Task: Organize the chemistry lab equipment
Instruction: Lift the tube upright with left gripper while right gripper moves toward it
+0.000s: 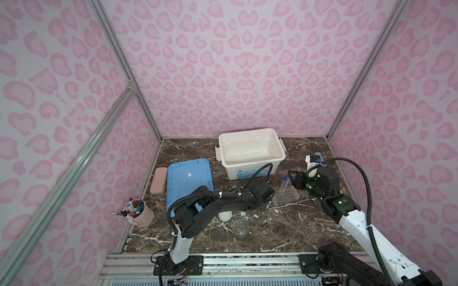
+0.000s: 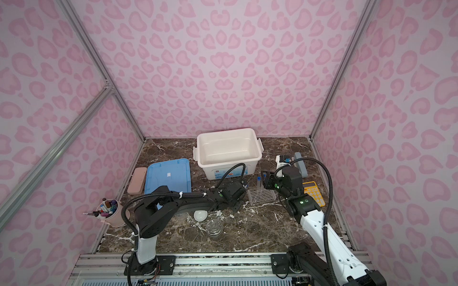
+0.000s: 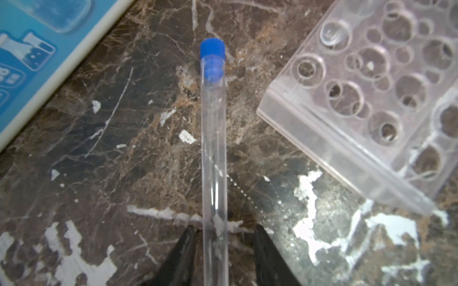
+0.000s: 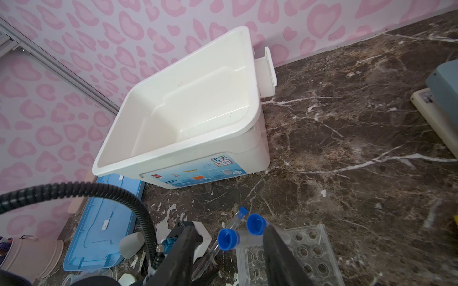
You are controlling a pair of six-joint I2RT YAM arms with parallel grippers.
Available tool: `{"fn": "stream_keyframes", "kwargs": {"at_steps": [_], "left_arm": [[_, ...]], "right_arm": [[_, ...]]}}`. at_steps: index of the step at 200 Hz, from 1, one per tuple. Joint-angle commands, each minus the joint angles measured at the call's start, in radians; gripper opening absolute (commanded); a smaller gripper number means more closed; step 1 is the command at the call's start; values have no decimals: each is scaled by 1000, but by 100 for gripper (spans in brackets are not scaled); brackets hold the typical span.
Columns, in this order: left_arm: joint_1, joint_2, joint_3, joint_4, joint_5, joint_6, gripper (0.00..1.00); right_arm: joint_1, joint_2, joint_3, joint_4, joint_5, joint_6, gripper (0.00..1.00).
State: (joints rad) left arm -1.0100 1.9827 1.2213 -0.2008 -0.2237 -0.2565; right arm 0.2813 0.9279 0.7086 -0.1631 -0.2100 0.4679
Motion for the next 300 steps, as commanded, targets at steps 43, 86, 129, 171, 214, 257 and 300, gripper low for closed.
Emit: {"fn": "stream_keyframes", "kwargs": {"at_steps": [43,86,129,171,214,257,300], "left_arm": [[4,27,1,-37,25,-4,21],[4,-2,-11,-35,8,-10,11],[7,-66,-26,-49,-82,-48,6],[4,-176,-53,-6,-98,-17,6],[-17,-302,-142,134,-66,80,5],[-30,-379,-225,238,-57,127,5],[-46,-447,-282,320,-56,164,4]], "right_arm": [[-14,-8,-11,8,-21,15,47],[-14,-6,-15,15,-31,23,47],[-14,4,-29,69,-89,53,46],[-14,19,-25,102,-146,71,46],[-17,39,-7,131,-241,100,44],[-35,87,22,129,-336,115,42],[-38,139,58,108,-413,118,42]]}}
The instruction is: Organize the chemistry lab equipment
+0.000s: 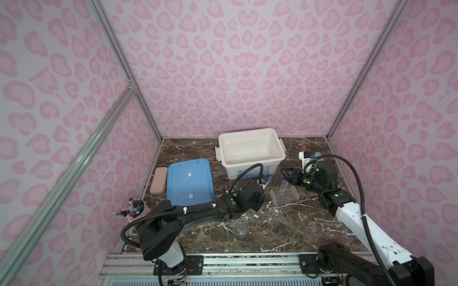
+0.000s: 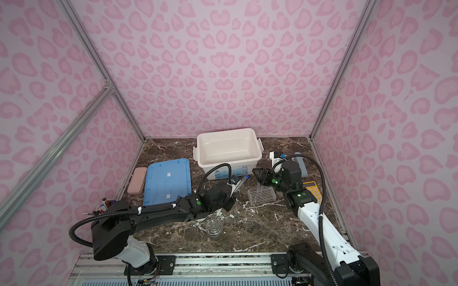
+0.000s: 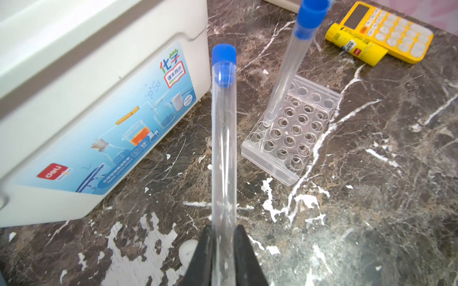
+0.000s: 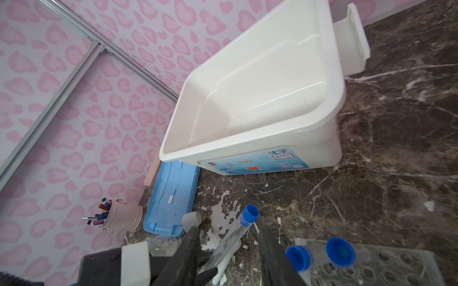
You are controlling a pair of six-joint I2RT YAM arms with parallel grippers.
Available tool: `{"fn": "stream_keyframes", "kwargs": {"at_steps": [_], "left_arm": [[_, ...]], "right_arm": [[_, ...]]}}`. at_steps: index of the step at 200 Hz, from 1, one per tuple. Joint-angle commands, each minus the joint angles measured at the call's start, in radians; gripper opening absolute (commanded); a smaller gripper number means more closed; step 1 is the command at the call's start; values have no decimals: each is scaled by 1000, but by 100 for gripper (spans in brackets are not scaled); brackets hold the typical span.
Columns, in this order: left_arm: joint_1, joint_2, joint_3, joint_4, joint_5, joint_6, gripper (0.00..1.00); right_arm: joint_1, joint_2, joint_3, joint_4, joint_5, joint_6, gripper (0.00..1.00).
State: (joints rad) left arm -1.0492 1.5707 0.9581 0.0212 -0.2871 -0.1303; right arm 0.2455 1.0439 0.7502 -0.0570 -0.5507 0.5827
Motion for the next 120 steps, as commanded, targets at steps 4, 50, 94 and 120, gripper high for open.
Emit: {"fn": "stream_keyframes", "kwargs": {"at_steps": [4,50,94,120], "left_arm": [[-7,-40,-21,103,6,42,4],[-18,-79,-38,154,6,76,5],[-21,-101,-57,162,7,87,5],[-23,-106,-67,200,20,93,5]], "right_arm": [[-2,31,21,-3,-83,5,42],[-2,83,54,-38,-126,0,41],[-2,108,58,-22,-170,12,39],[-2,123,60,-11,-202,24,38]]}}
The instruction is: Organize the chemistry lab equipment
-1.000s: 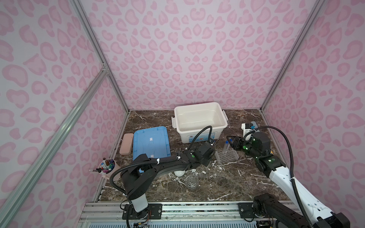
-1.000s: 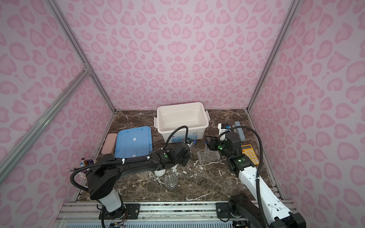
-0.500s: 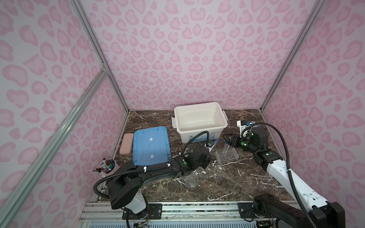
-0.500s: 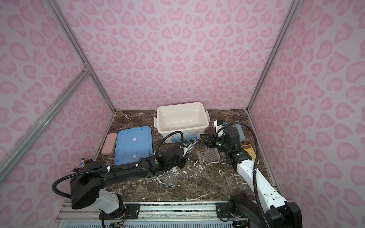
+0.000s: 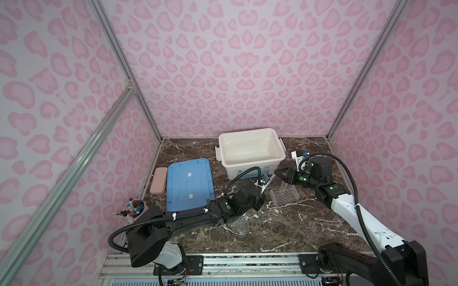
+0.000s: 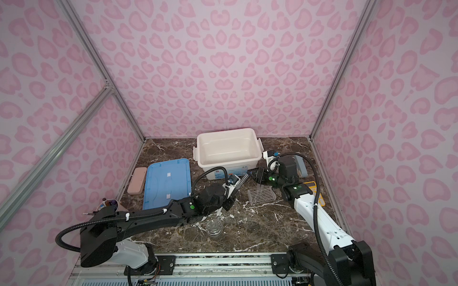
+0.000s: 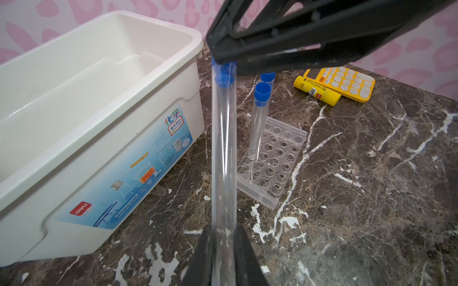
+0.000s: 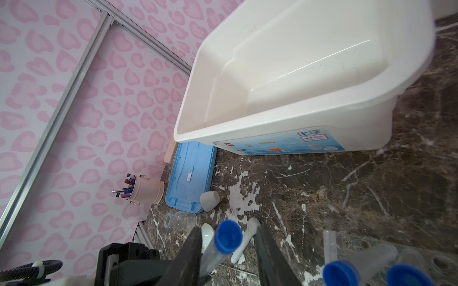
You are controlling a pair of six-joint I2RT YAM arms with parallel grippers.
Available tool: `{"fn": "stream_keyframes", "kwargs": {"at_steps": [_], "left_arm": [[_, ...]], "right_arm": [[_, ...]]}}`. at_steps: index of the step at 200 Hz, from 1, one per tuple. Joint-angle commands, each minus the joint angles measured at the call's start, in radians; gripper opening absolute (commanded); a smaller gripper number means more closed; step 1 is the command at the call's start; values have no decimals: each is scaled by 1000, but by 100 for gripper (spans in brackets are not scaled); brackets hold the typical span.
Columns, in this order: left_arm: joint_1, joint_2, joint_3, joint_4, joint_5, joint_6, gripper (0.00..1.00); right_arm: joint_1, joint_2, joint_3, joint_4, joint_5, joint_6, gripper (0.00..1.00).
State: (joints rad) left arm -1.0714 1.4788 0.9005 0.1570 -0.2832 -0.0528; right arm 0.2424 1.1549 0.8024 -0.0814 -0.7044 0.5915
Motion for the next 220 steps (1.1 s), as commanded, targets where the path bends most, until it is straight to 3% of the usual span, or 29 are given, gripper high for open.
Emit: {"fn": "stream_keyframes", "kwargs": {"at_steps": [1,41,123,140,156,186,220], "left_arm": [[-1,-14,-9,64,16,16,5],[-5,-10,-14,75,16,18,5],[-7,7,-12,72,-4,14,7],[-6,20,-2,63,-24,5,20],[-7,29,5,57,-55,-13,47],[-7,-1,-24,104,-128,-54,84],[-5,-36,-60,116,-186,-78,95]], "right_arm": [[1,12,7,14,-49,17,38],[1,41,16,40,-107,38,36],[1,20,9,28,-111,34,14],[1,16,9,31,-109,34,13],[10,1,17,-2,-66,17,10],[98,-25,75,-141,142,-84,7],[226,-39,116,-205,452,-160,6]]}}
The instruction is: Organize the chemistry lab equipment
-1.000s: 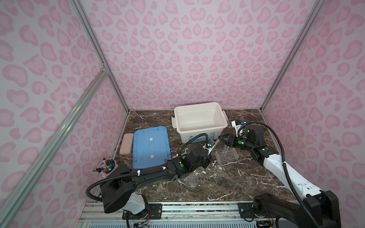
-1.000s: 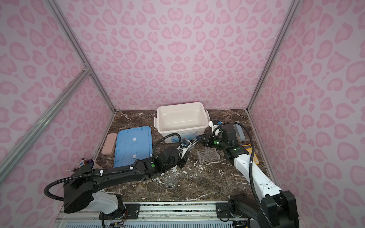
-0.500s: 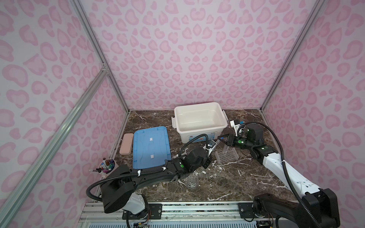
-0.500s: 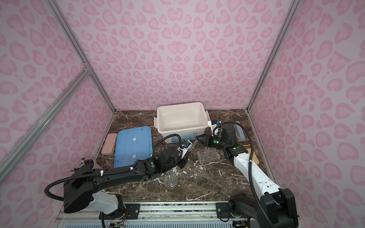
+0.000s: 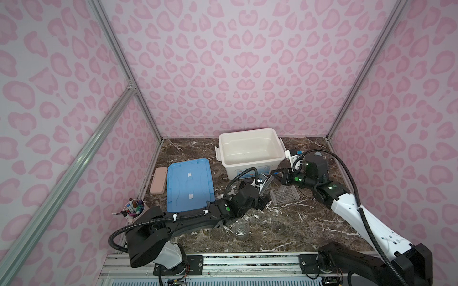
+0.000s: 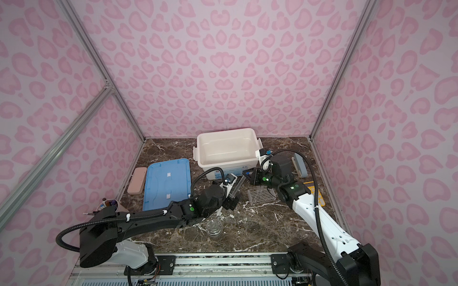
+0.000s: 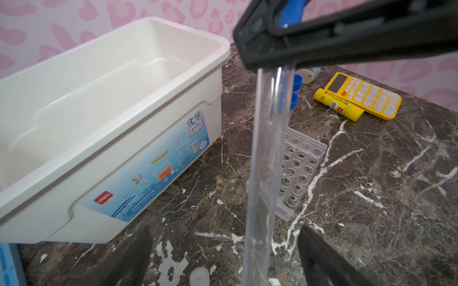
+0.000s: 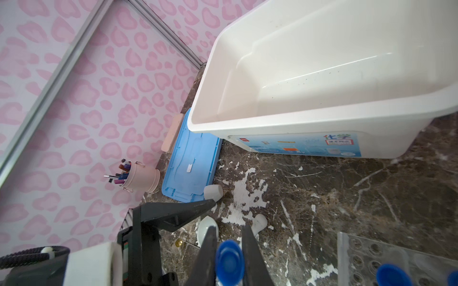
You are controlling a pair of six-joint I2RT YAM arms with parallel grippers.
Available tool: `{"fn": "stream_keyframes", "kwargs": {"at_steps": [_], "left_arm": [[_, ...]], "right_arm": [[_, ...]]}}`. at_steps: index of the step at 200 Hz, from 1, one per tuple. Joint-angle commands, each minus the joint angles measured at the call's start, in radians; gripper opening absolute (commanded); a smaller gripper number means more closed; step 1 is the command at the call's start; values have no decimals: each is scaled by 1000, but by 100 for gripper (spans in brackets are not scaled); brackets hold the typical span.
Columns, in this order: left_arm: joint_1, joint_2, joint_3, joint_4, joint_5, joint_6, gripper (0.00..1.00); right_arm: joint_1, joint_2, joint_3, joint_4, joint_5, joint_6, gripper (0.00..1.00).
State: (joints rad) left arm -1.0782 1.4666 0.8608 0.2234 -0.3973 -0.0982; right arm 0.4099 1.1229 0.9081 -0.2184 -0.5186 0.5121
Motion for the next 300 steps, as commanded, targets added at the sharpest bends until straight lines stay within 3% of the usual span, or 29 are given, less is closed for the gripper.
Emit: {"fn": "stream_keyframes", "kwargs": {"at_steps": [1,40,124,193,300], "left_arm": [[1,-25,-22,49,-74,-33,95],[43,-94,-108,51,-95,-135,100],[78,-75,-103,1,-55,-168,100],[78,-47,-94,-2,-41,-176,100],[78,-29,-78,-11,-37,-175,100]], "right_arm": [[62,-7,11,-69,276,-82,6],[162,-26,-19,-66,583,-115,5],[274,-45,-124,114,904,-138,5],[300,-2,-150,155,972,-170,5],[310,50,-161,182,975,-186,5]]}}
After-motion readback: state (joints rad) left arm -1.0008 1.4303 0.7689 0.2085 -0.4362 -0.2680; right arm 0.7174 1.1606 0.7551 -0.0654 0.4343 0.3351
